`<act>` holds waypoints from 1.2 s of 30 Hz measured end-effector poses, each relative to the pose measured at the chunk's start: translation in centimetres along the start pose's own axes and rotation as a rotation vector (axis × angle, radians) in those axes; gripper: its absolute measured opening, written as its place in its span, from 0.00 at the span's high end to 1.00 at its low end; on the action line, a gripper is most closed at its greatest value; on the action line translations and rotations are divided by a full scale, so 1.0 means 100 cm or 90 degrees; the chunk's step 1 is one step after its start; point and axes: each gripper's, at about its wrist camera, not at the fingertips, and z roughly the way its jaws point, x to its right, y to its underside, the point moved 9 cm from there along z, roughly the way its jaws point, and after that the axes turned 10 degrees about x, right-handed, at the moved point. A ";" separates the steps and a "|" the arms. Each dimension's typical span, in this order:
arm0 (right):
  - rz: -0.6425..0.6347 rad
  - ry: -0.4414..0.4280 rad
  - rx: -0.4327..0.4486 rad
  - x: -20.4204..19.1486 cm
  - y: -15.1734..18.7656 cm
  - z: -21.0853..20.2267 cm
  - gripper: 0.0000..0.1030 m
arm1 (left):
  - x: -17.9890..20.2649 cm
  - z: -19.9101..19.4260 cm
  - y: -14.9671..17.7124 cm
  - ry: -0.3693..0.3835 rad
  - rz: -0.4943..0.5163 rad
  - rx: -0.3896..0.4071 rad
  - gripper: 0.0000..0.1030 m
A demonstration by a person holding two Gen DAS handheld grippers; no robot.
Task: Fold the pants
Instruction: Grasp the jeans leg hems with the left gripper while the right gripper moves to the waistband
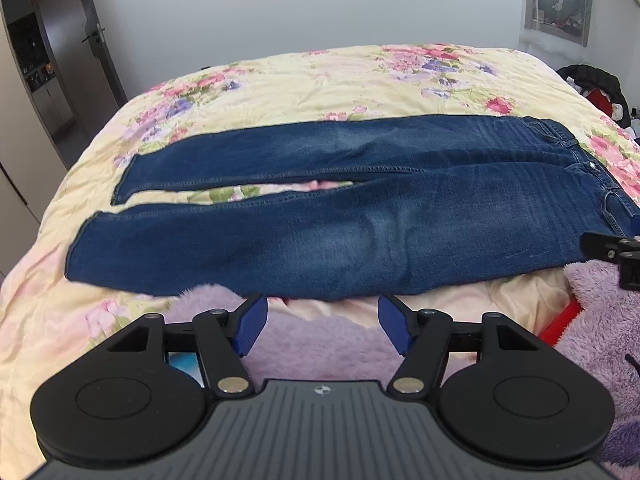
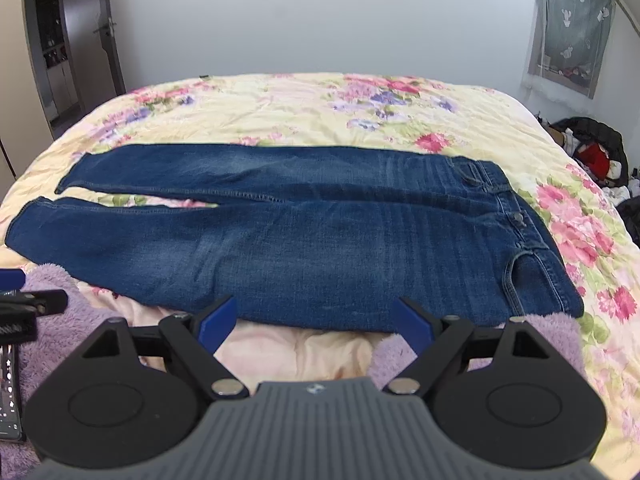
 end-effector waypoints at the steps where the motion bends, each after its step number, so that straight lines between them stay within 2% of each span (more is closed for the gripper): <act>1: -0.005 -0.004 0.013 0.006 -0.002 0.001 0.20 | -0.010 -0.001 -0.004 -0.002 0.001 0.003 0.28; 6: -0.047 0.010 0.047 0.054 -0.017 0.018 0.20 | -0.069 -0.003 -0.032 -0.066 0.063 0.031 0.32; 10: -0.072 0.023 0.044 0.093 -0.027 0.038 0.21 | -0.112 0.013 -0.039 -0.082 0.099 0.005 0.39; 13: -0.096 0.034 0.017 0.117 -0.031 0.057 0.23 | -0.138 0.032 -0.036 -0.099 0.159 -0.015 0.40; 14: -0.102 0.030 0.006 0.126 -0.031 0.065 0.26 | -0.145 0.039 -0.032 -0.103 0.184 -0.021 0.40; 16: -0.120 0.036 -0.019 0.140 -0.029 0.081 0.42 | -0.160 0.056 -0.023 -0.102 0.232 -0.042 0.40; 17: -0.129 0.036 -0.030 0.146 -0.028 0.087 0.46 | -0.167 0.063 -0.018 -0.097 0.254 -0.050 0.40; 19: -0.144 0.036 -0.051 0.158 -0.022 0.102 0.63 | -0.178 0.080 -0.003 -0.080 0.294 -0.072 0.41; 21: -0.147 0.028 -0.086 0.166 -0.014 0.116 0.68 | -0.189 0.099 0.013 -0.075 0.343 -0.093 0.41; 24: -0.142 0.024 -0.149 0.177 0.003 0.136 0.70 | -0.204 0.131 0.040 -0.077 0.401 -0.141 0.41; 30: -0.123 0.047 -0.209 0.195 0.022 0.156 0.71 | -0.215 0.182 0.093 -0.064 0.504 -0.212 0.40; 33: -0.105 0.052 -0.233 0.203 0.029 0.160 0.71 | -0.211 0.199 0.104 -0.075 0.559 -0.204 0.40; 36: -0.104 0.063 -0.251 0.208 0.039 0.164 0.71 | -0.210 0.209 0.106 -0.093 0.568 -0.199 0.41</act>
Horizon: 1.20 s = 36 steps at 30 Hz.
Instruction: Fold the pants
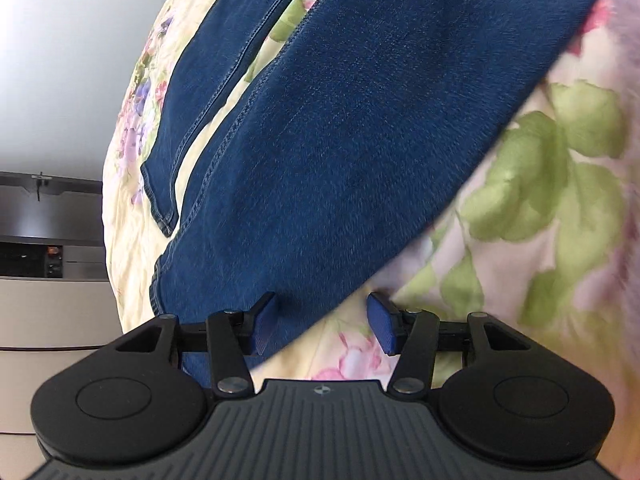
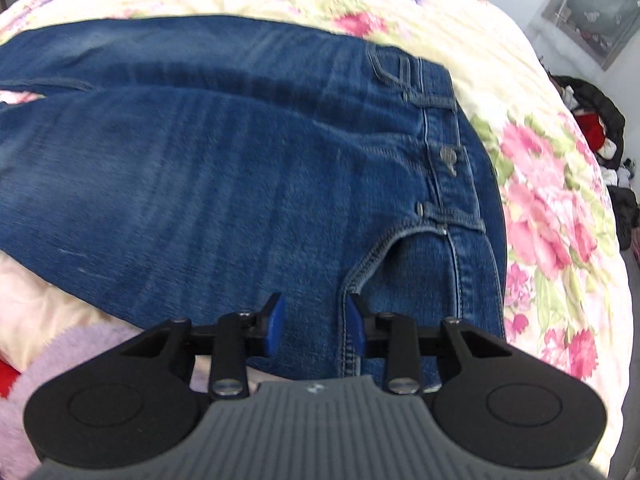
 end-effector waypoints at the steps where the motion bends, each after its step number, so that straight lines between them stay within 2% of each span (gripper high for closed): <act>1: 0.002 0.001 -0.007 0.000 0.002 0.002 0.71 | 0.000 0.002 -0.001 -0.008 0.003 -0.002 0.41; 2: 0.002 0.001 -0.011 0.001 0.004 0.004 0.71 | -0.001 0.002 -0.002 -0.014 0.003 0.000 0.45; 4: 0.003 0.000 -0.016 0.002 0.005 0.006 0.71 | -0.004 -0.008 -0.008 -0.012 -0.012 0.016 0.73; 7: -0.001 -0.005 -0.016 0.003 0.006 0.008 0.71 | -0.017 -0.019 -0.016 -0.029 -0.068 0.039 0.91; 8: -0.005 -0.007 -0.016 0.003 0.006 0.007 0.71 | -0.023 -0.024 -0.020 -0.040 -0.088 0.048 0.93; 12: -0.025 -0.019 -0.017 0.000 0.007 0.004 0.71 | -0.056 -0.044 -0.038 -0.082 -0.188 0.075 0.95; 16: -0.050 -0.050 -0.019 -0.006 0.009 -0.001 0.71 | -0.089 -0.057 -0.056 -0.090 -0.278 0.076 0.96; 23: -0.157 -0.106 -0.051 -0.029 0.017 -0.003 0.70 | -0.128 -0.081 -0.073 -0.113 -0.366 0.076 0.96; 26: -0.188 -0.139 -0.082 -0.037 0.017 -0.001 0.69 | -0.141 -0.088 -0.078 -0.123 -0.407 0.073 0.97; 32: -0.270 -0.150 -0.123 -0.051 0.017 0.011 0.60 | -0.163 -0.098 -0.096 -0.129 -0.471 0.084 0.97; 36: -0.276 -0.142 -0.129 -0.054 0.016 0.021 0.50 | -0.175 -0.101 -0.109 -0.129 -0.496 0.089 0.97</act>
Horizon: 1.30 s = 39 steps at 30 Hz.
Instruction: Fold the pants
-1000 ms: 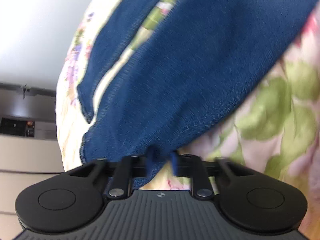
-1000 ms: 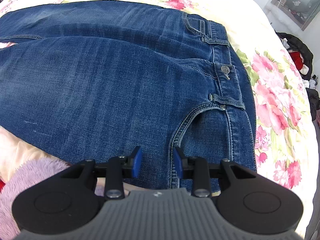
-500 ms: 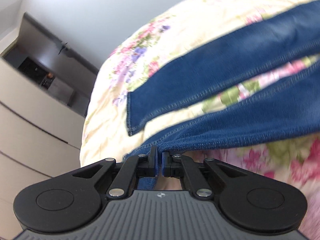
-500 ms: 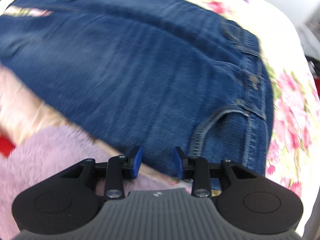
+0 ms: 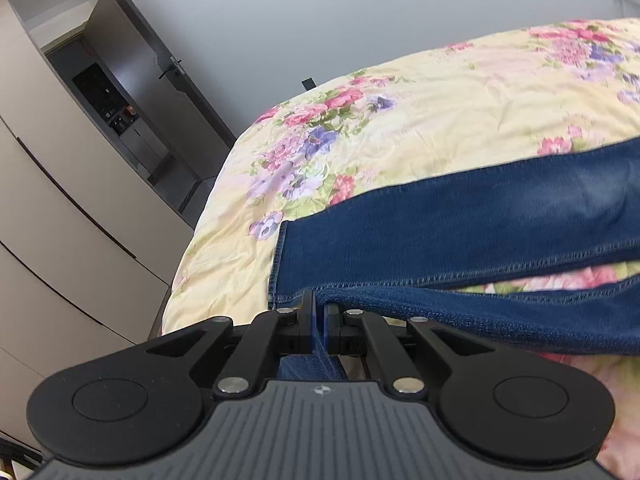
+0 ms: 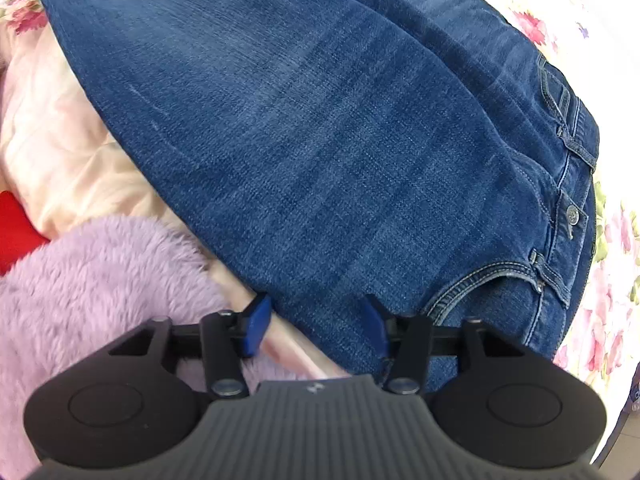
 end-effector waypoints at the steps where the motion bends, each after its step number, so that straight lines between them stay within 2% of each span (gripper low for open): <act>1: 0.005 -0.002 -0.003 0.000 0.000 0.002 0.47 | 0.000 -0.002 -0.003 -0.002 -0.008 -0.001 0.97; 9: -0.014 0.019 -0.007 -0.013 -0.004 0.012 0.44 | -0.005 -0.001 -0.036 -0.004 -0.090 0.002 0.97; 16: -0.016 0.051 0.011 -0.024 0.002 0.001 0.44 | -0.017 0.004 -0.043 0.003 -0.176 -0.022 0.97; 19: -0.017 0.074 0.016 -0.029 0.005 -0.005 0.45 | -0.017 0.003 -0.045 0.002 -0.173 -0.021 0.97; 23: -0.008 0.103 0.048 -0.037 0.009 -0.024 0.65 | -0.016 0.000 -0.045 -0.004 -0.141 -0.015 0.97; 25: -0.015 0.123 0.078 -0.040 0.011 -0.039 0.80 | -0.016 -0.001 -0.043 -0.005 -0.130 -0.016 0.97; 28: -0.019 0.167 0.126 -0.040 0.010 -0.066 0.90 | -0.017 0.001 -0.038 -0.008 -0.110 -0.019 0.97; 34: 0.021 0.247 0.225 -0.012 -0.016 -0.125 0.93 | -0.020 0.011 -0.024 -0.019 -0.089 -0.036 0.97; 39: 0.027 0.288 0.252 0.023 -0.058 -0.144 0.93 | -0.018 0.022 -0.025 -0.031 -0.066 -0.035 0.97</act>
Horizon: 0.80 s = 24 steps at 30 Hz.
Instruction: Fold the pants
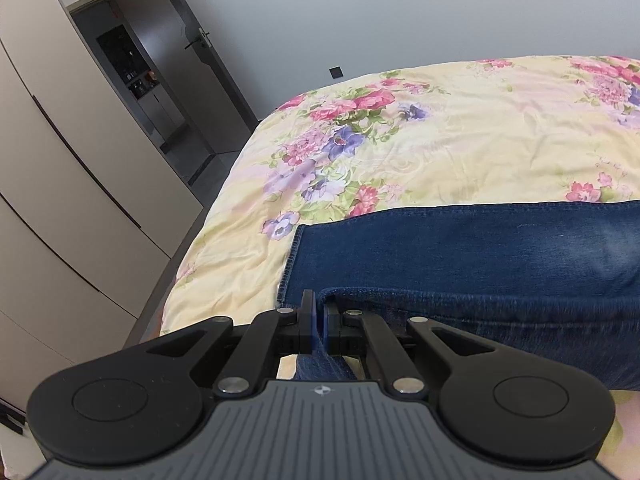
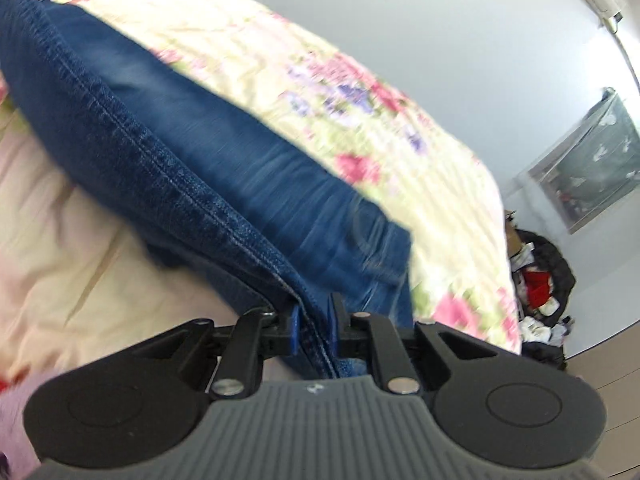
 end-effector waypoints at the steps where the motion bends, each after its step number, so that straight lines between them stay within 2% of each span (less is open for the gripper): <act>1: 0.001 0.005 0.001 0.006 -0.009 0.006 0.94 | 0.002 0.004 -0.002 -0.003 0.006 0.001 0.97; 8: -0.008 0.042 0.004 0.031 -0.064 0.060 0.94 | 0.023 0.048 -0.022 -0.031 0.049 -0.016 0.97; 12: -0.012 0.059 -0.003 0.041 -0.090 0.111 0.94 | 0.045 0.088 -0.031 -0.047 0.090 -0.028 0.97; 13: -0.012 0.059 -0.009 0.046 -0.093 0.140 0.94 | 0.053 0.098 -0.033 -0.053 0.112 -0.027 0.97; 19: -0.013 0.046 -0.045 0.035 -0.097 0.235 0.94 | 0.107 0.164 -0.036 -0.077 0.255 -0.036 0.97; 24: 0.000 0.022 -0.093 0.018 -0.083 0.294 0.93 | 0.137 0.210 -0.025 -0.066 0.313 -0.052 0.96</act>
